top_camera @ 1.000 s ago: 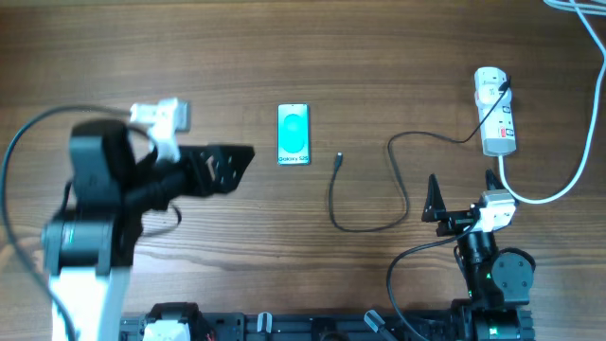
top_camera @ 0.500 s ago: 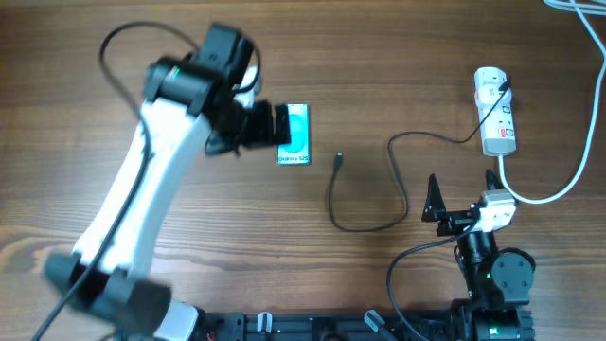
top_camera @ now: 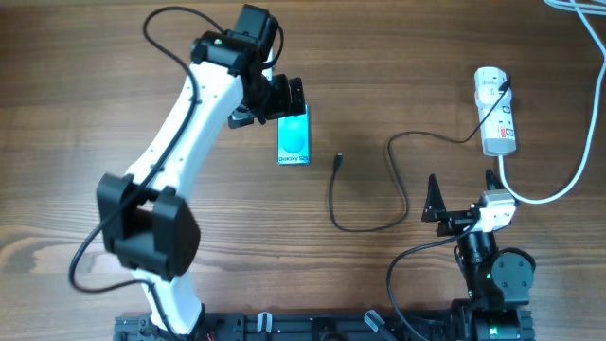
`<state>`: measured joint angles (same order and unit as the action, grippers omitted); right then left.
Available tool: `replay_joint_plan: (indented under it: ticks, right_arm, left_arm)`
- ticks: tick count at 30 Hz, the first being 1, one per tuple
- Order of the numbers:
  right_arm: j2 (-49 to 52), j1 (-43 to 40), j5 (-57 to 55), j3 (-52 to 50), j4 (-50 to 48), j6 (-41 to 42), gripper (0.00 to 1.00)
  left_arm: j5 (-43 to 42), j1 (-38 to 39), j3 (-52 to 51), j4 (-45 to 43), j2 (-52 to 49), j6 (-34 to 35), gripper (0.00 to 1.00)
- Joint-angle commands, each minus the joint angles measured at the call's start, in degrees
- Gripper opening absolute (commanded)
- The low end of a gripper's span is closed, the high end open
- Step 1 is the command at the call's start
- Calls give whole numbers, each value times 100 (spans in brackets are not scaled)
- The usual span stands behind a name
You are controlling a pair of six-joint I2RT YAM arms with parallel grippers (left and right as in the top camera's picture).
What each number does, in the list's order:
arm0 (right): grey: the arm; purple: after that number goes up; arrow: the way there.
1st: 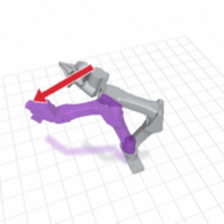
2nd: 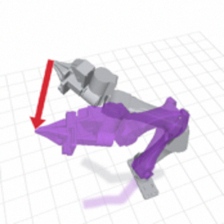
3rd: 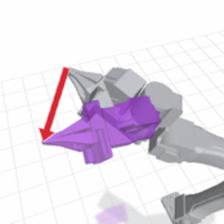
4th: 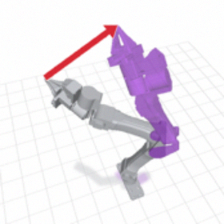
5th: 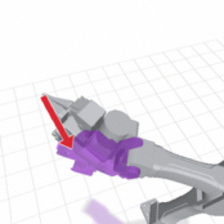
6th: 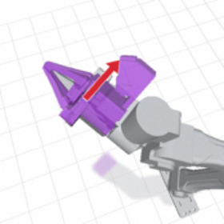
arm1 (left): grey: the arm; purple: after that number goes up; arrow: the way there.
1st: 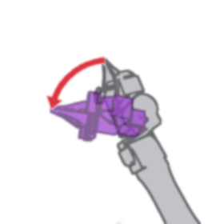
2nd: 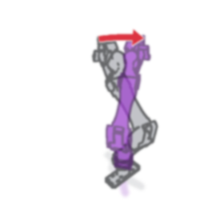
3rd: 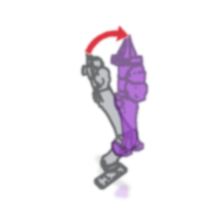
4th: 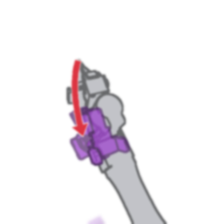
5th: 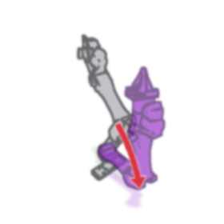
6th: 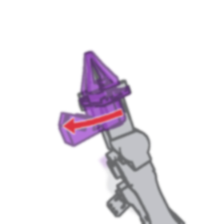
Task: Plug charger to phone and switch on socket
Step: 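Reach the left gripper over the light-blue phone and lower it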
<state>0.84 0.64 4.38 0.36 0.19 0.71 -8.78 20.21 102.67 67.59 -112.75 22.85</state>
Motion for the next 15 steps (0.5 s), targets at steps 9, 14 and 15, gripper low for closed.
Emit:
replay_joint_plan:
  ticks: [9, 14, 15]
  right_arm:
    - [-42, -9, -94, -7, -20, -70, 100]
    - [-42, -9, -94, -7, -20, -68, 100]
    - [-42, -9, -94, -7, -20, -70, 100]
  left_arm:
    - [785, 308, 72, -560, -1088, 612, 100]
    - [933, 518, 70, -898, -1309, 610, 100]
    - [953, 525, 70, -992, -1379, 619, 100]
